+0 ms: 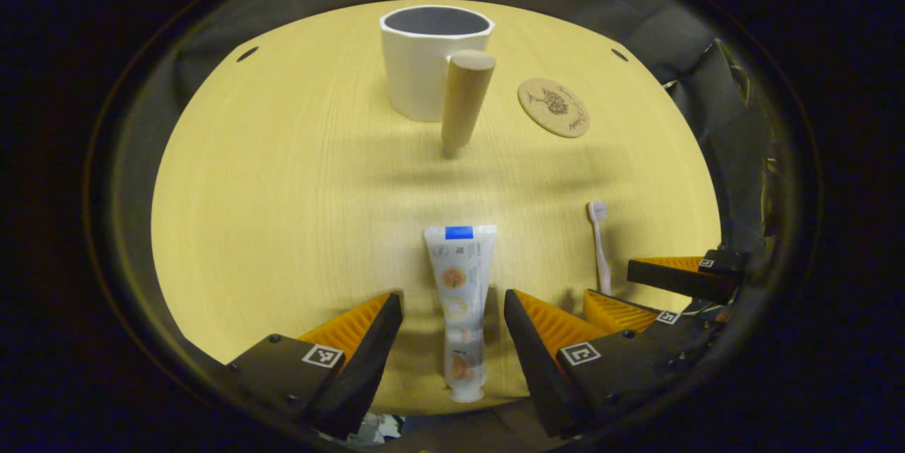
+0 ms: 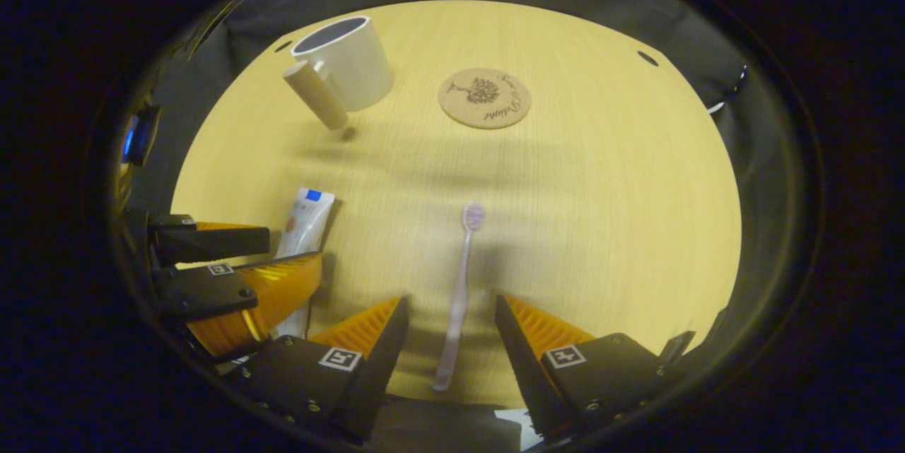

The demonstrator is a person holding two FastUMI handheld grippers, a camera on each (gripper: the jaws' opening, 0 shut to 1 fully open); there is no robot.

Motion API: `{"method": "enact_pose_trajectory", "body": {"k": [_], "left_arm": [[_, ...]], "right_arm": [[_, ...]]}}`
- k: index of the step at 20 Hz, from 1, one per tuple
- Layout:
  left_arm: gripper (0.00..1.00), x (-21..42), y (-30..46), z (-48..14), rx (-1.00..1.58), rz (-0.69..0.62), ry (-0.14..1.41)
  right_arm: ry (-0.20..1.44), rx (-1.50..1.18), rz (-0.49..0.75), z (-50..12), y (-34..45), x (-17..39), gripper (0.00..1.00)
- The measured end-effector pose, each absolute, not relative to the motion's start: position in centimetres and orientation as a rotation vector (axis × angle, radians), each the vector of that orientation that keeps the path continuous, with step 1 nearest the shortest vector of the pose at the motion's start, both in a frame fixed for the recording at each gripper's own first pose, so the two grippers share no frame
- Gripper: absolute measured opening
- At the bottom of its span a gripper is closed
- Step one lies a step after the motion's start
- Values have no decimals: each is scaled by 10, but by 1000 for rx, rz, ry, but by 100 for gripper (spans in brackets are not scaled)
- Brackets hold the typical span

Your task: Put the toothbrush and toothpaste on the desktop into the cup, then pick up the cup and place it on the coaster on the desktop.

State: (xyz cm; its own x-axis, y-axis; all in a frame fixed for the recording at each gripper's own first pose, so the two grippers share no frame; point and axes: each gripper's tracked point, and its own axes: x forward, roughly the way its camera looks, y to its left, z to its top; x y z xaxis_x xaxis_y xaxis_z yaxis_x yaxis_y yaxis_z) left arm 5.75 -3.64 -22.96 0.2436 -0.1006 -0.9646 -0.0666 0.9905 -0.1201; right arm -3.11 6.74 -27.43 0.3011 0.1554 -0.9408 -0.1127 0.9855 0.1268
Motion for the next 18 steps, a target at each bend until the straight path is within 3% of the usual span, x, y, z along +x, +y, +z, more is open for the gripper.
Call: {"method": "enact_pose_trajectory", "body": {"k": [3,4,5,6,7,9,11,13,14,15,16,17,18], "left_arm": [[95,52,-40,-227,-133,-28,1344],[90,45,-43,-232,-134,-30,1349],[83,42,-43,-232,-133,-26,1354],[85,40,-44,-232,-140,-26,1361],[71,38,-47,-232,-149,-24,1369],[78,39,-44,-232,-134,-14,1369],[70,38,-43,-233,-129,-10,1372],[67,36,-44,-234,-121,-5,1370],[59,35,-40,-235,-104,-1,1369],[57,36,-41,-235,-105,-4,1368],[55,34,-42,-235,-100,-10,1369],[55,38,-42,-234,-101,-10,1362],[49,34,-40,-235,-87,-8,1363]], "right_arm": [[1284,51,182,-283,73,-36,78],[1297,53,184,-284,73,-37,69],[1306,49,177,-286,72,-38,69],[1307,42,174,-286,71,-39,71],[1304,43,174,-285,72,-37,71],[1302,25,158,-285,69,-36,70],[1307,17,158,-287,69,-37,52],[1313,1,161,-288,69,-39,56],[1310,-10,159,-285,66,-40,56],[1310,5,146,-289,67,-39,51],[1332,5,159,-290,70,-43,18],[1325,3,162,-290,70,-44,15],[1312,9,144,-294,66,-40,20]]}}
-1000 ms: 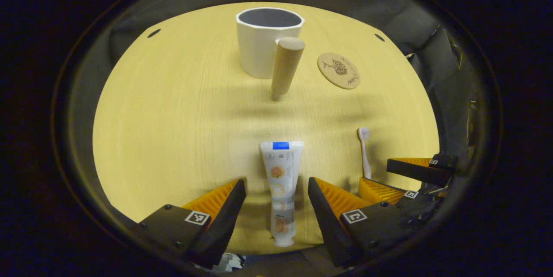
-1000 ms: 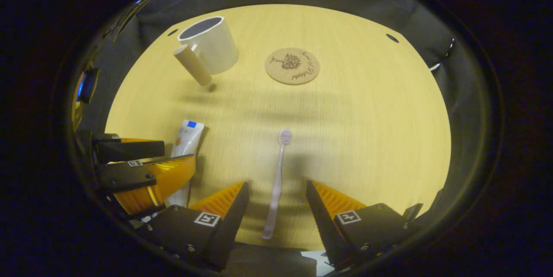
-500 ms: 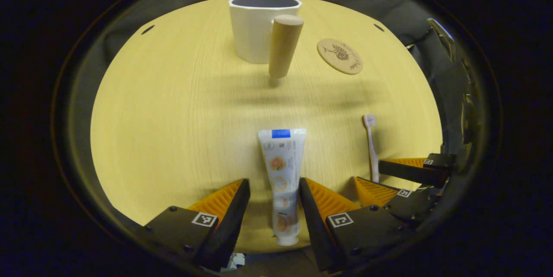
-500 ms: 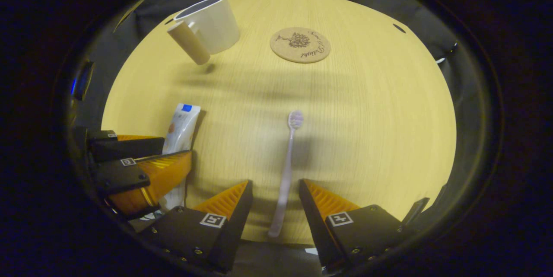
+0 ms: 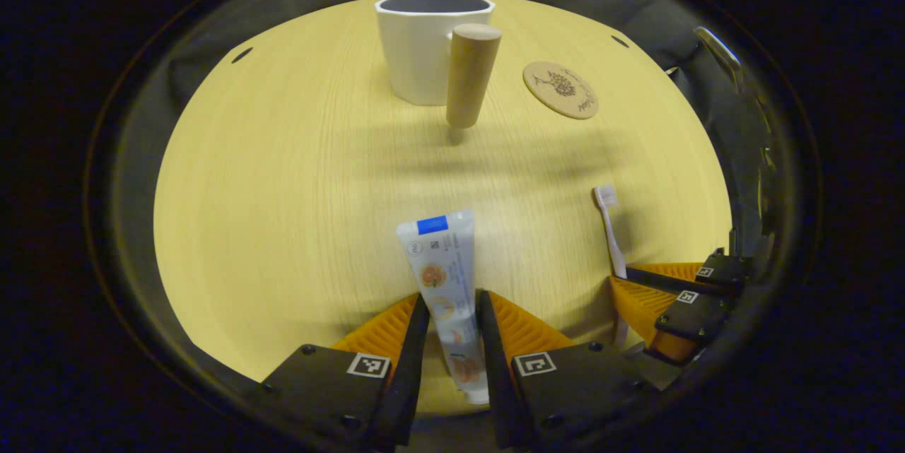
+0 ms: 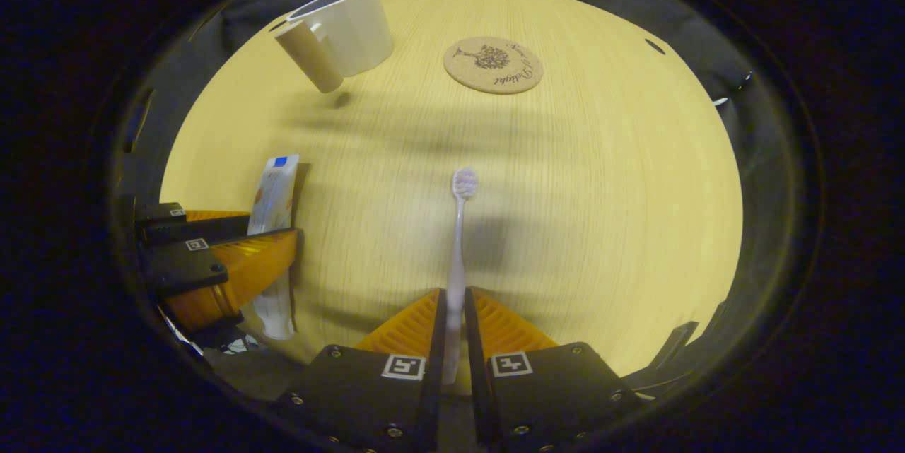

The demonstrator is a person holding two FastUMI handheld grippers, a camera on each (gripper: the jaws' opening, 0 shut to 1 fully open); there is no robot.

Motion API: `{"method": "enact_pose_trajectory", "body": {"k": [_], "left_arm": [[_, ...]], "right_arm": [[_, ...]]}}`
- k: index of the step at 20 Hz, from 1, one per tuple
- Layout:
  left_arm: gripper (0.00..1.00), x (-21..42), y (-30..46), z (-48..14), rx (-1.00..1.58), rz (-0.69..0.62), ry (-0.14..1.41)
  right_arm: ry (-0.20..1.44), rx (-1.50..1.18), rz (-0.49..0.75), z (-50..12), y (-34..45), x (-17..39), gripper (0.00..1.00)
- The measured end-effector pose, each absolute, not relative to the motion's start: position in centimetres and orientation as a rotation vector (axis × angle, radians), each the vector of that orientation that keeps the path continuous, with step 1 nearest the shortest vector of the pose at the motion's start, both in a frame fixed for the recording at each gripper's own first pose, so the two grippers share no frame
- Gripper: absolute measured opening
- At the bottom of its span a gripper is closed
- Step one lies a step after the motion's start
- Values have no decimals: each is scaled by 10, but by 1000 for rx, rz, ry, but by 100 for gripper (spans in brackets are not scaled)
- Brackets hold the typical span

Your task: Put the toothbrush and toothpaste on the desktop into the cup, then pick up the cup and place it on the coaster on the desktop.

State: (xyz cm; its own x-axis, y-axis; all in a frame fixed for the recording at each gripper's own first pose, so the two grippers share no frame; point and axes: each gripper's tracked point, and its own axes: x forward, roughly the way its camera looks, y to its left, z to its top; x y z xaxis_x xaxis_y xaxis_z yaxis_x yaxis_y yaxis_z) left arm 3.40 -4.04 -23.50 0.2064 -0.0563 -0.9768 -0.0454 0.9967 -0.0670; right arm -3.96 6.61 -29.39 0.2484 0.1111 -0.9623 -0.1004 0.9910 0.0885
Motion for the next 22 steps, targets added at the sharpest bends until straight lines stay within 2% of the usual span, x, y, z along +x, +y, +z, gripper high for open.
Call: {"method": "enact_pose_trajectory", "body": {"k": [1,2,3,4,6,8,14,22], "left_arm": [[49,34,-40,-234,-78,-14,1361],[49,34,-41,-234,-83,-11,1349],[41,35,-40,-234,-77,5,1357],[37,36,-40,-234,-76,-3,1344],[37,37,-40,-234,-82,-9,1328],[30,38,-40,-233,-97,-25,1317],[30,43,-33,-227,-136,11,1254],[29,58,-13,-180,-209,76,1067]], "right_arm": [[1318,16,147,-289,68,-43,14],[1314,27,148,-289,68,-42,12],[1302,50,147,-291,69,-35,12],[1305,60,152,-284,68,-42,7],[1284,78,155,-287,68,-38,9],[1271,68,164,-287,68,-37,8],[1205,65,175,-278,71,-39,9],[1028,101,183,-235,69,-28,8]]}}
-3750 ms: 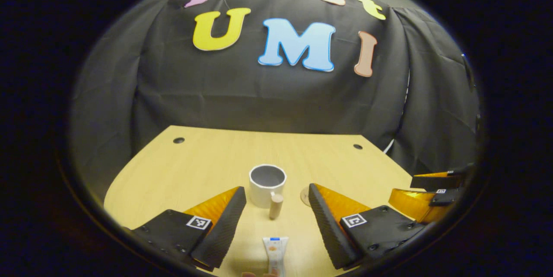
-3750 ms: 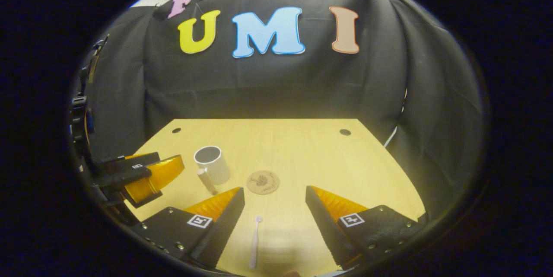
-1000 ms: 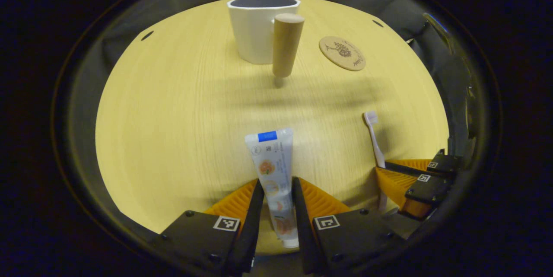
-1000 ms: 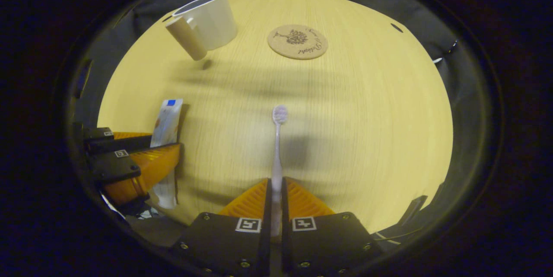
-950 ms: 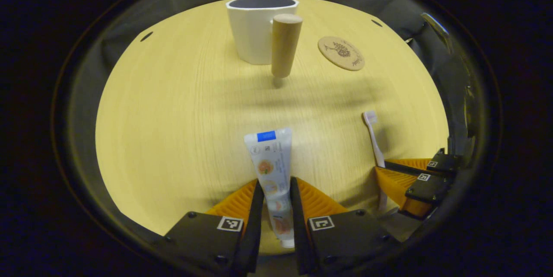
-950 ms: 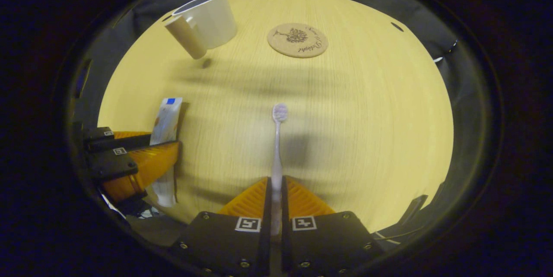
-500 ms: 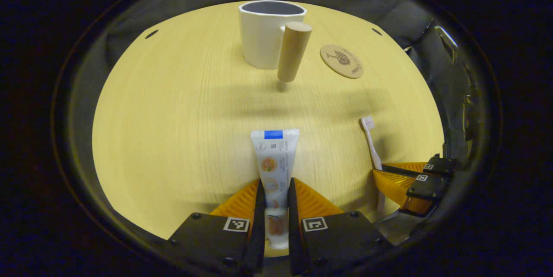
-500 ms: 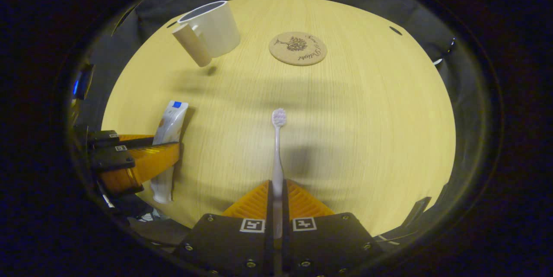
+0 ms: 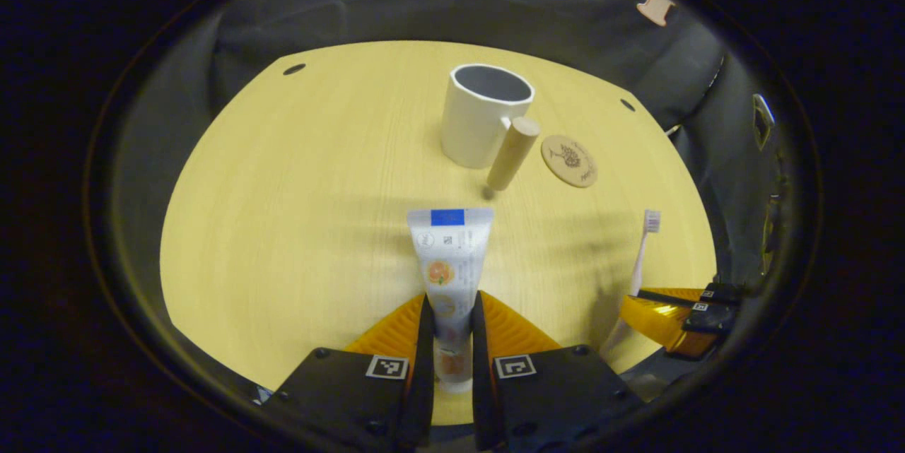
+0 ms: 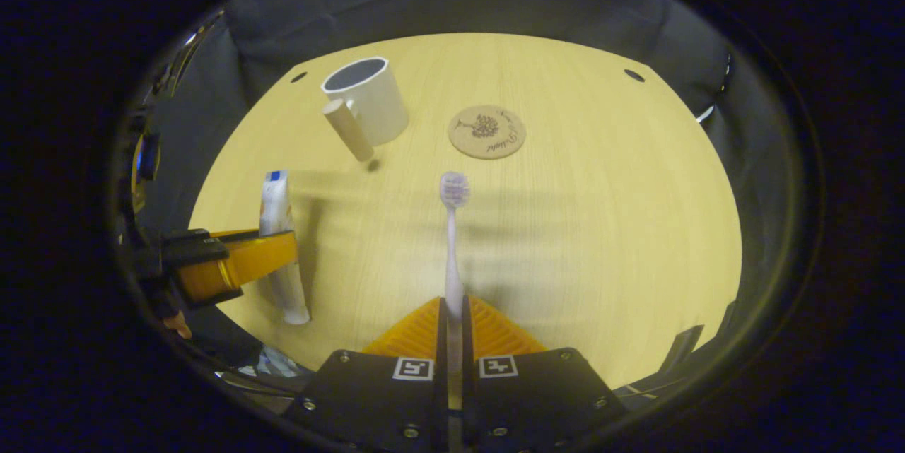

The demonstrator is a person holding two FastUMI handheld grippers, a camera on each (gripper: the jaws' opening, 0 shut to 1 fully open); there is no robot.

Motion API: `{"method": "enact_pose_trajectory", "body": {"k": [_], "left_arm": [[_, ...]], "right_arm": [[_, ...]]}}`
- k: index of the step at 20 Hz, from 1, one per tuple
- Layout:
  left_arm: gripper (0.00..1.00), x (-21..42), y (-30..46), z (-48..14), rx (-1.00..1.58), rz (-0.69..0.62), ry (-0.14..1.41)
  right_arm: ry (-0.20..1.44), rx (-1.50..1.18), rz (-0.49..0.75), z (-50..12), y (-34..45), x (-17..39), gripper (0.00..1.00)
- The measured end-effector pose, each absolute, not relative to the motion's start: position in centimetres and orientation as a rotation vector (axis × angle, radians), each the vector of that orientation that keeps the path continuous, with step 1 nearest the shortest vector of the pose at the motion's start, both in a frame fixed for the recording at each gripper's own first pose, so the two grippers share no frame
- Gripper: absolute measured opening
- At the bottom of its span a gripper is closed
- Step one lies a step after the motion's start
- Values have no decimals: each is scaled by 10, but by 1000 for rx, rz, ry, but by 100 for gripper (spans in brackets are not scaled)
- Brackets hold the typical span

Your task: Put the toothbrush and toothpaste on the desktop into the cup, then pick up the cup and place it on the coaster on the desktop.

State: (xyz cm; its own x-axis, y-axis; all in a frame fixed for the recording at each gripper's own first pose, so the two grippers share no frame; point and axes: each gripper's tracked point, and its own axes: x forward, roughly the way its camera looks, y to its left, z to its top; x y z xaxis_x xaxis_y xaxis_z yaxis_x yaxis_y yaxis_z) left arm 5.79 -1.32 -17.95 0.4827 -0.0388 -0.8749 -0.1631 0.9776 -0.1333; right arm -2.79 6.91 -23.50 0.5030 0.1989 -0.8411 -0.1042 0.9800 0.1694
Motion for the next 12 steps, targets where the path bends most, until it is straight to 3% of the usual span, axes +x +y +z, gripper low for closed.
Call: {"method": "enact_pose_trajectory", "body": {"k": [1,2,5,12], "left_arm": [[30,60,-9,-172,-221,92,1045],[23,60,-9,-169,-235,92,1030],[23,61,-9,-165,-249,83,1005],[23,76,-10,-129,-230,67,885]], "right_arm": [[1006,101,189,-231,70,-26,8],[983,102,197,-226,71,-24,9],[919,123,208,-214,74,-21,4],[804,154,222,-178,70,-15,4]]}}
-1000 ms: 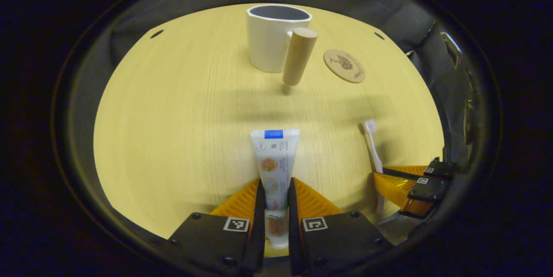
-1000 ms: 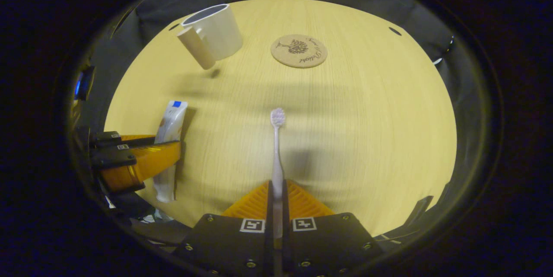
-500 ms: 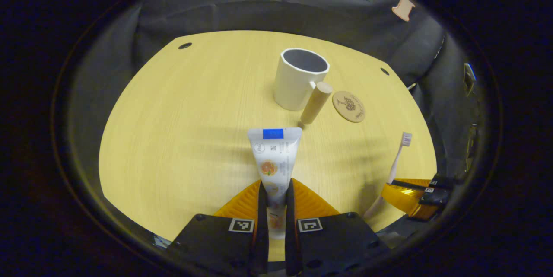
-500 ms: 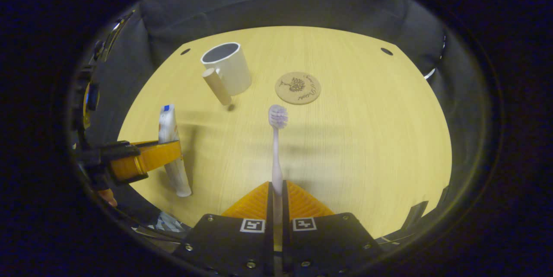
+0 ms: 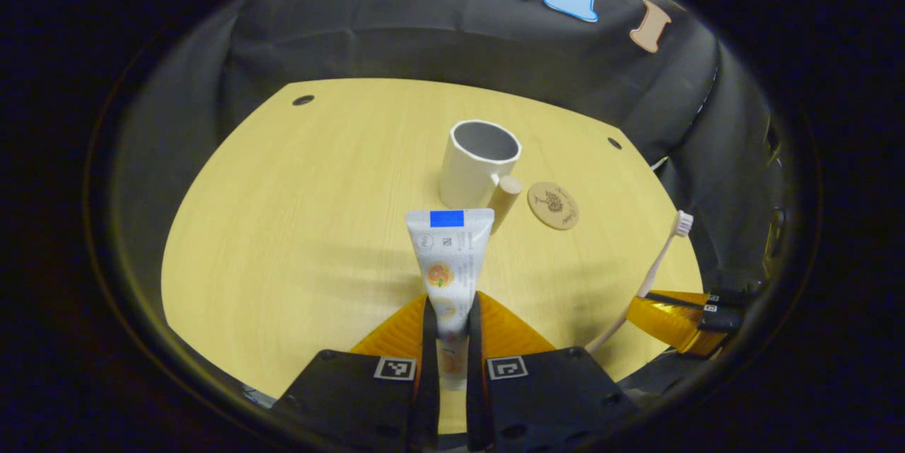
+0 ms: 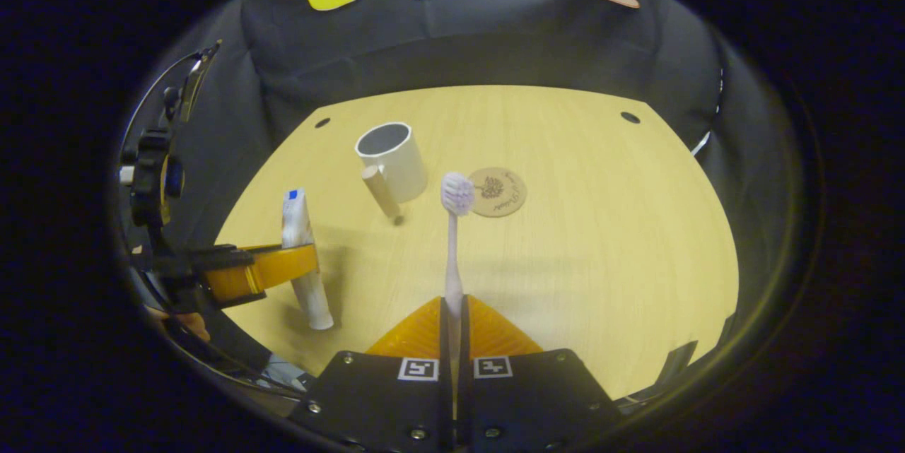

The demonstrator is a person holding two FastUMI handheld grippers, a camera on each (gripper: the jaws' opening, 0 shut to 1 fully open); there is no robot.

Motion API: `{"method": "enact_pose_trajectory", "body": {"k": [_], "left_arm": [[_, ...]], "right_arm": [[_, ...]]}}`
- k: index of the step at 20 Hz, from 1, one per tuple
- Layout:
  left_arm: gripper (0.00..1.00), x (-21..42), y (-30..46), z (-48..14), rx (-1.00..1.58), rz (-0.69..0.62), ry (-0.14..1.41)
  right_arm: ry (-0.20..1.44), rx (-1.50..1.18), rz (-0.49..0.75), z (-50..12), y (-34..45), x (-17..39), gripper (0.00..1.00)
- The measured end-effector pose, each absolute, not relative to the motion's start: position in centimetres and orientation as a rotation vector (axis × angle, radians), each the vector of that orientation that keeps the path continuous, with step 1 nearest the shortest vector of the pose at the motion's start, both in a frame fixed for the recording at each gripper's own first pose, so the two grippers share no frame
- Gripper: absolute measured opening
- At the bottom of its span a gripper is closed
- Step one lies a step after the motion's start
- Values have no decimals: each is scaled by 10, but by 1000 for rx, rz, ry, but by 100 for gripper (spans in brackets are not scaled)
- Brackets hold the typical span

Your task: Put the toothbrush and toothpaste on the desktop into the cup, then pick up the cup and place it on the coaster on the desktop.

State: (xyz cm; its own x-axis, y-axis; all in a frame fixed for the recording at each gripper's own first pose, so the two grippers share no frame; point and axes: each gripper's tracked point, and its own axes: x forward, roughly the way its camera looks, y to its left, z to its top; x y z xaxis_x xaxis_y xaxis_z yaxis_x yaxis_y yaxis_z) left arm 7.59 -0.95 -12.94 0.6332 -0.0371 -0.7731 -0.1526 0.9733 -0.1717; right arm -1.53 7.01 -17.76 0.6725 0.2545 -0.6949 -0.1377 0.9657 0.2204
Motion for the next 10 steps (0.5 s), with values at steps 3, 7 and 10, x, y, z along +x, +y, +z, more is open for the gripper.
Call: {"method": "enact_pose_trajectory", "body": {"k": [3,7,10], "left_arm": [[22,98,-7,-97,-255,69,780],[23,130,2,-57,-274,85,615],[22,159,4,-37,-286,83,503]], "right_arm": [[727,169,229,-151,69,-4,4],[633,184,240,-119,69,17,4],[574,182,241,-100,69,30,4]]}}
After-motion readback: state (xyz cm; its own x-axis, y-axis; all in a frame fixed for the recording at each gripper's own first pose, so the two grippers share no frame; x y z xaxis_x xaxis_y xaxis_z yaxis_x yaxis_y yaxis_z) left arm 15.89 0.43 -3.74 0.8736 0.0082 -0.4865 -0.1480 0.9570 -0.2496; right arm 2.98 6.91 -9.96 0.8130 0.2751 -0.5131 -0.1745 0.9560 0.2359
